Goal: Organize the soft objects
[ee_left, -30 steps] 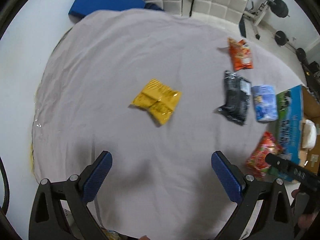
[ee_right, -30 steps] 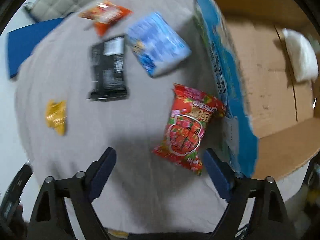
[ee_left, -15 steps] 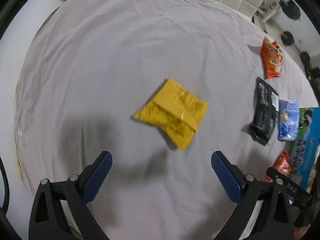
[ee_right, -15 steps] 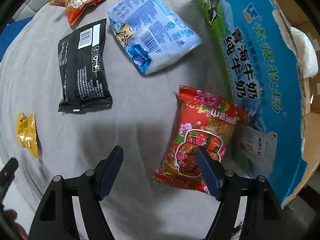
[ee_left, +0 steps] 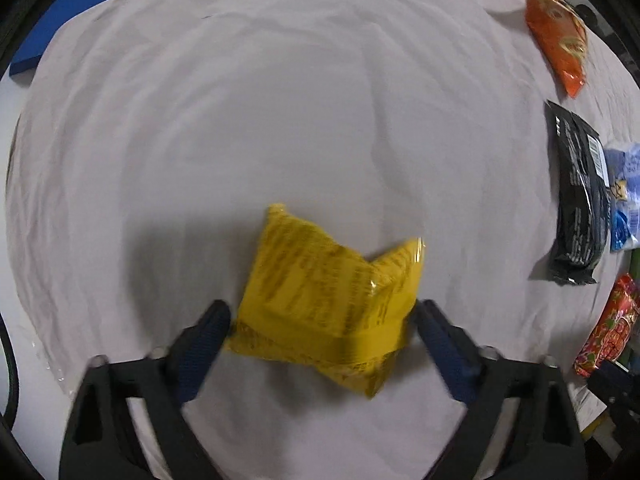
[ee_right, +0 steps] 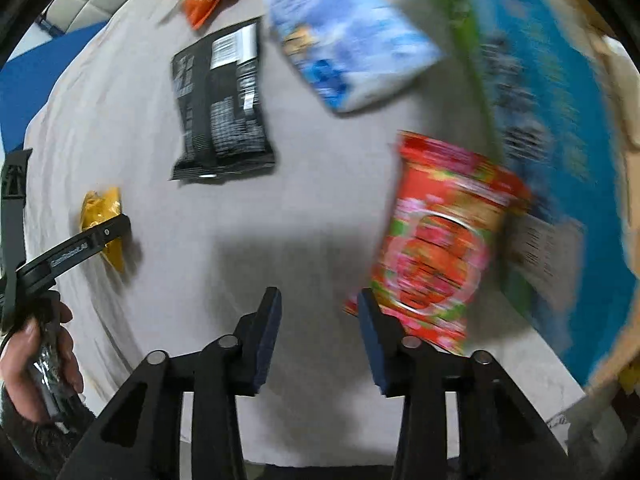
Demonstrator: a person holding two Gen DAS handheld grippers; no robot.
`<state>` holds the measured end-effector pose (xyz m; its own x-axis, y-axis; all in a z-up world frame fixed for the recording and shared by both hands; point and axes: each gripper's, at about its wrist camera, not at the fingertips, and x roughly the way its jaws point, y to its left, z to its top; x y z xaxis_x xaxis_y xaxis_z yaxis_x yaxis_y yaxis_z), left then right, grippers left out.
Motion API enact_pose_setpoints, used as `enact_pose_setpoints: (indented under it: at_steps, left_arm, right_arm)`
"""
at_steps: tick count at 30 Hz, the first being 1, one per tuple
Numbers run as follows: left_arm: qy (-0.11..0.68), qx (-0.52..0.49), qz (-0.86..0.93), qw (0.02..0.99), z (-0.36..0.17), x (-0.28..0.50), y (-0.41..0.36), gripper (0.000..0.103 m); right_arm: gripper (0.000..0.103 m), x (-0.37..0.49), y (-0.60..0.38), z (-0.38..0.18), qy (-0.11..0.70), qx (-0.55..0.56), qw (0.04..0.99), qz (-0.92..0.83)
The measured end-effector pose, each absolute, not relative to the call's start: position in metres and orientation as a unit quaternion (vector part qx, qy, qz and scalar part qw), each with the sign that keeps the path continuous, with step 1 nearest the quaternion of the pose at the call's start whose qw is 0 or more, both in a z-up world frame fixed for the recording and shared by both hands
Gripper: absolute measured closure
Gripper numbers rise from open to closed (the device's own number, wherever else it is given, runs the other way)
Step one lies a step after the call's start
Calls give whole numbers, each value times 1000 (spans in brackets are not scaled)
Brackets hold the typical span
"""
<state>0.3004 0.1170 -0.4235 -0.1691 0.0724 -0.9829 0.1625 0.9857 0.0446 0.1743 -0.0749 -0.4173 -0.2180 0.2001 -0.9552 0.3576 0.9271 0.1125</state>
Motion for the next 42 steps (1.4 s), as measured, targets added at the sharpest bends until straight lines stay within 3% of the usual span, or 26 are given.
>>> enact_pose_setpoints:
  at_steps: [3,10,14,16,20,21,22,24,27,30,34,38,42]
  left_arm:
    - [760,62,-42,646,-425,289,109,31]
    - [758,21,-54,650,-418,245,79,33]
    - [761,4,-56,646,-416,230,69,33]
    - [759,5,-53,649,-416,227,68,33]
    - [758,7,-54,650,-414,223,63,33]
    - [758,8,-55,650,-412,219,60,33]
    - [758,7,-55,650,-411,217,62,33]
    - [761,4,-55,647,-417,229,60,33]
    - [762,-1,-51,646,-427,224,60,33]
    - [761,-10,-48,647,-429,221,64,33]
    - [761,-13,-48,646,-431,224,65,33]
    - [761,-13,-47,647,-431,219,64,33]
    - [761,-12,-52,647,-424,221,64,33]
  right_arm:
    - [39,161,-81,-412,768,183,607,-96]
    - [38,136,-93,-431,741,246,595,-192]
    - [21,138,-98,-446,730,279,583,-223]
    - [21,140,-92,-449,733,269,580,-233]
    - [35,168,-60,-443,751,236,594,-164]
    - [62,164,-51,-440,759,233,593,-134]
    - [74,164,-38,-441,774,224,585,-94]
    - [76,159,-33,-433,778,208,586,-93]
    - [72,165,-38,-421,762,219,599,-113]
    - [54,173,-46,-418,758,208,604,-132]
    - [51,184,-36,-411,755,191,610,-145]
    - [36,177,-66,-413,753,210,598,-179]
    - [36,161,-92,-434,749,248,576,-213]
